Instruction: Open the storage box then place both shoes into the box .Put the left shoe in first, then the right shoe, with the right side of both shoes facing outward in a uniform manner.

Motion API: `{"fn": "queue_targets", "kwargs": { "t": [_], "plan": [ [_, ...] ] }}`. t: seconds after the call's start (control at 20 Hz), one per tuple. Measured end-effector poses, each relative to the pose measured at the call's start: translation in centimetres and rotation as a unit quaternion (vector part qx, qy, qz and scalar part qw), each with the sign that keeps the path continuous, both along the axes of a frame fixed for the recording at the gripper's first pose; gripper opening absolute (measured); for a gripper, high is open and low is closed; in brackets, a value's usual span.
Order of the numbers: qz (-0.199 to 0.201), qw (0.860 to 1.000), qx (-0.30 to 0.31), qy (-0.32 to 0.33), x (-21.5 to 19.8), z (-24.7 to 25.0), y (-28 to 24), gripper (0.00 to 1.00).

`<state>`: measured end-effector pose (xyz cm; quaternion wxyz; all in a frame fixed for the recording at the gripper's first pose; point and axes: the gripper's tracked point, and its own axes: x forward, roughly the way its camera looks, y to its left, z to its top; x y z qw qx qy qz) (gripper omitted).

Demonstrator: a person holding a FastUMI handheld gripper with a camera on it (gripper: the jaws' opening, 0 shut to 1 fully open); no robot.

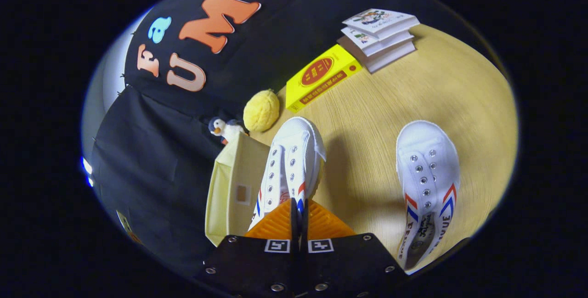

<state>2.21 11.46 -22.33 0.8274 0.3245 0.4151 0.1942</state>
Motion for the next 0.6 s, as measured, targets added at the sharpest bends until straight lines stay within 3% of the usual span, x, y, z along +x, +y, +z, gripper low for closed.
{"fn": "queue_targets", "kwargs": {
  "t": [0.15,0.3,0.6],
  "plan": [
    [-0.019,0.999,0.011,-0.035,0.9,5.3,1.5,0.0],
    [-0.012,0.998,0.023,-0.049,0.1,8.6,5.6,0.0],
    [0.008,0.998,0.048,-0.028,-1.5,7.2,16.0,0.0]
  ]
}}
